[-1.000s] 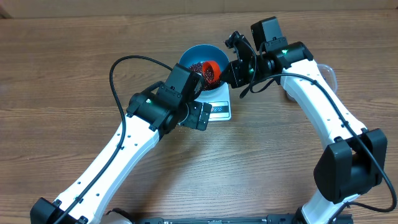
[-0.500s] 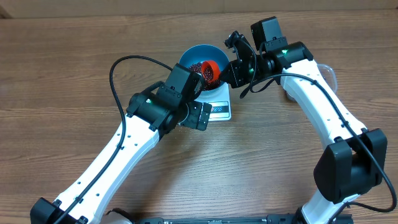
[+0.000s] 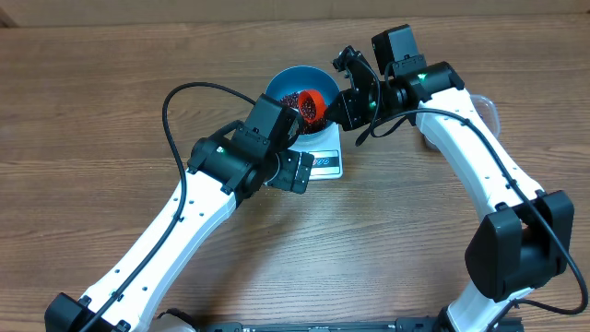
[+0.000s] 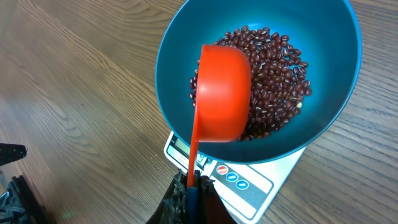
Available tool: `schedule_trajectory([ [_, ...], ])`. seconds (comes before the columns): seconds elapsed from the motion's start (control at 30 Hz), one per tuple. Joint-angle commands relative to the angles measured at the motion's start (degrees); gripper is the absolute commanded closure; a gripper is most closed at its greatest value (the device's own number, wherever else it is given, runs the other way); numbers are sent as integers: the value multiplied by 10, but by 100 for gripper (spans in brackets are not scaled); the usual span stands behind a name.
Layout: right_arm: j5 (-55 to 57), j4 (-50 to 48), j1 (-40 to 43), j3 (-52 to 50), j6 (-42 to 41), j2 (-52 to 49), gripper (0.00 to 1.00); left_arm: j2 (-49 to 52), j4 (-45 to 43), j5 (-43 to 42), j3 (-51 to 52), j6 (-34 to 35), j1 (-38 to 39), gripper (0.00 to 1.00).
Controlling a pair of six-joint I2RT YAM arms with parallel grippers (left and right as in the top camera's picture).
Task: Scoop item into bowl and weigh 150g on scale
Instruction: 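Tip the scoop slowly with the right gripper, trickling beans into the bowl, then carry the red scoop right back to the clear bean tub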
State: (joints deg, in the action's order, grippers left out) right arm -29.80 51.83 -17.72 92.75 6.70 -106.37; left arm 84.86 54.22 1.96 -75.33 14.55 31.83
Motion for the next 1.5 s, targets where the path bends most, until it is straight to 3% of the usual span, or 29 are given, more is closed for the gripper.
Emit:
schedule_trajectory([
  [0.0, -7, -3, -2, 20, 2, 17, 96, -5, -1, 6, 3, -8, 0, 0],
  [1.0, -8, -3, -2, 20, -9, 17, 96, -5, -1, 6, 3, -8, 0, 0],
  [1.23, -85, -3, 20, 20, -9, 17, 96, -5, -1, 5, 3, -8, 0, 0],
  [1.47, -217, 5, 106, 20, -9, 17, 96, -5, -1, 6, 3, -8, 0, 0],
])
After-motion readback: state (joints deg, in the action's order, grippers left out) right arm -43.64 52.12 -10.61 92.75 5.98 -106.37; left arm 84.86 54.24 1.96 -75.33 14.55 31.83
